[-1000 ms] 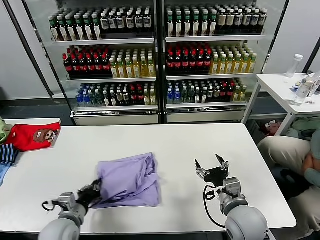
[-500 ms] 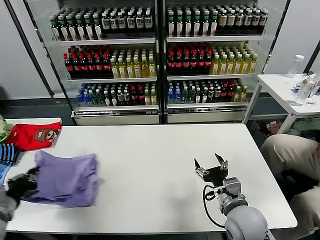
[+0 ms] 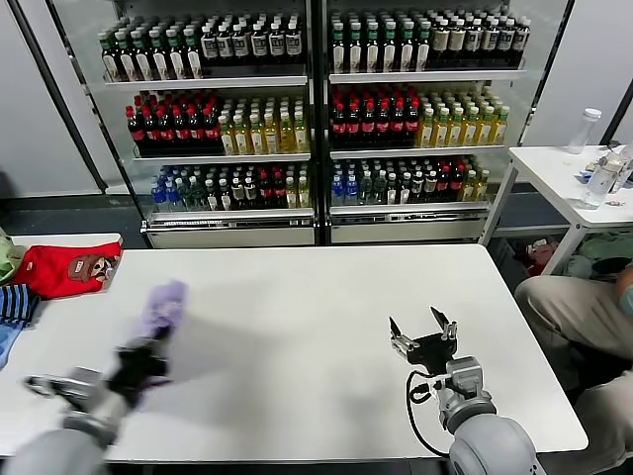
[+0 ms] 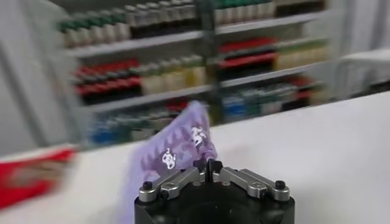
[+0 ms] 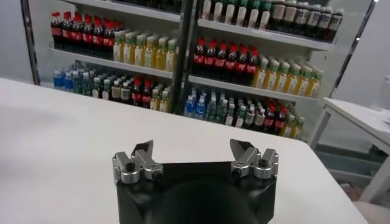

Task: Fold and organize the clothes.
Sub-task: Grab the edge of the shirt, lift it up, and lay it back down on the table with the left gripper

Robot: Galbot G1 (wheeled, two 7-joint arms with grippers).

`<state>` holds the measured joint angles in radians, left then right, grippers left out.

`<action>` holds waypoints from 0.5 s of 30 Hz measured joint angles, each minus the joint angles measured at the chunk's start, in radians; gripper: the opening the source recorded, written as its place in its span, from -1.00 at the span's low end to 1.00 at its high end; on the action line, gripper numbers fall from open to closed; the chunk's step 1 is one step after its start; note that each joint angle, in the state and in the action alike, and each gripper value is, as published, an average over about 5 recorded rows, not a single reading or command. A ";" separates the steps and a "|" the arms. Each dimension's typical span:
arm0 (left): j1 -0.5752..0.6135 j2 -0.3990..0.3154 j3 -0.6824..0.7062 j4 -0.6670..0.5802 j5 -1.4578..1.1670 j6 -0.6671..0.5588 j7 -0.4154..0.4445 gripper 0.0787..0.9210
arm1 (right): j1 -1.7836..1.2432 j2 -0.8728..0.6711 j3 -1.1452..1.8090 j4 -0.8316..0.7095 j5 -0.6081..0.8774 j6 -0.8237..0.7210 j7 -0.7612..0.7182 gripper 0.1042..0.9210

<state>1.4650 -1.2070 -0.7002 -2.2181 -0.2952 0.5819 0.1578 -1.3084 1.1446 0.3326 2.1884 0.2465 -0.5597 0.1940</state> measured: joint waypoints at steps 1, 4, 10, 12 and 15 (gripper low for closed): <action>-0.007 -0.029 0.050 -0.003 0.010 0.000 -0.006 -0.95 | -0.003 0.000 0.001 0.000 -0.001 0.000 0.000 0.76; -0.034 -0.115 0.182 0.003 0.036 -0.001 -0.029 -0.92 | -0.009 -0.003 0.006 0.002 -0.002 0.001 0.000 0.76; -0.125 -0.242 0.342 0.066 0.047 -0.017 -0.096 -0.57 | -0.019 -0.013 0.018 0.014 -0.001 0.000 -0.001 0.76; -0.160 -0.264 0.367 0.081 0.037 -0.023 -0.117 -0.40 | -0.018 -0.016 0.020 0.014 0.000 0.000 -0.001 0.76; -0.203 -0.278 0.384 0.091 0.018 -0.037 -0.138 -0.16 | -0.011 -0.017 0.020 0.009 0.003 0.000 -0.001 0.76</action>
<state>1.2619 -1.4851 -0.3162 -2.1273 -0.2767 0.5448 0.0203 -1.3197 1.1273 0.3522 2.1979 0.2497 -0.5600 0.1928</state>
